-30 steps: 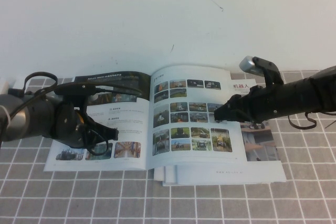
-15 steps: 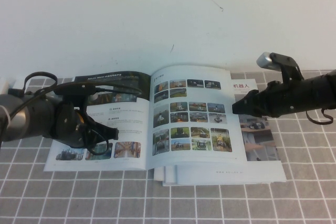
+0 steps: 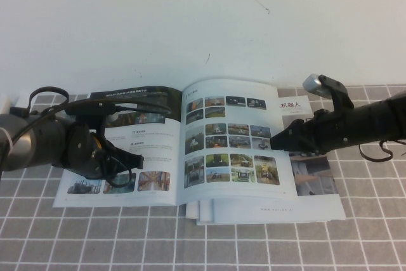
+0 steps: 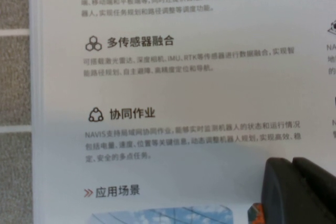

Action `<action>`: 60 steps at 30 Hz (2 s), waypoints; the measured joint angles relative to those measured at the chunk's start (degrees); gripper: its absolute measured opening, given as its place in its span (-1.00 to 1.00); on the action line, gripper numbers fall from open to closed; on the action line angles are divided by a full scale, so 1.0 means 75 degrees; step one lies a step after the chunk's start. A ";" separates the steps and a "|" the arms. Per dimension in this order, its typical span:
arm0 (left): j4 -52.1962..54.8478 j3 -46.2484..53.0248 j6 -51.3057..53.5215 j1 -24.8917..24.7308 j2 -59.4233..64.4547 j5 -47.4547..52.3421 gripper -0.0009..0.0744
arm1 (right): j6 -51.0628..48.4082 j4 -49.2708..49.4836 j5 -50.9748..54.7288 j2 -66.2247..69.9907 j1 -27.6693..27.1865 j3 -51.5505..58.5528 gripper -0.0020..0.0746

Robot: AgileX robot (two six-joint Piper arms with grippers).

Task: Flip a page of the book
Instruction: Open the closed book

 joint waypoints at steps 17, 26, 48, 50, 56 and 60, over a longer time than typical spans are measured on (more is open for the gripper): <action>-0.0013 0.0000 0.0029 0.0000 0.0000 -0.0134 -0.99 | -0.0351 0.1809 0.1785 0.0148 0.0000 -0.0045 -0.02; -0.0013 0.0000 0.0029 0.0000 0.0000 -0.0134 -0.99 | -0.0864 0.2083 0.1511 0.0160 -0.0159 -0.0045 -0.02; -0.0056 0.0000 0.0000 0.0000 0.0000 -0.0148 -0.99 | 0.0151 0.0230 0.0618 0.0177 -0.0308 -0.0045 -0.02; -0.0056 0.0000 0.0000 0.0000 0.0000 -0.0148 -0.99 | 0.0161 0.0218 0.0581 0.0177 -0.0308 -0.0045 -0.02; -0.0056 0.0000 0.0000 0.0000 0.0000 -0.0148 -0.99 | 0.0774 0.0086 0.0567 0.0177 -0.0308 -0.0057 -0.02; -0.0056 0.0000 -0.0028 0.0000 0.0000 -0.0148 -0.99 | 0.1096 -0.0062 0.0567 0.0146 -0.0308 -0.0057 -0.02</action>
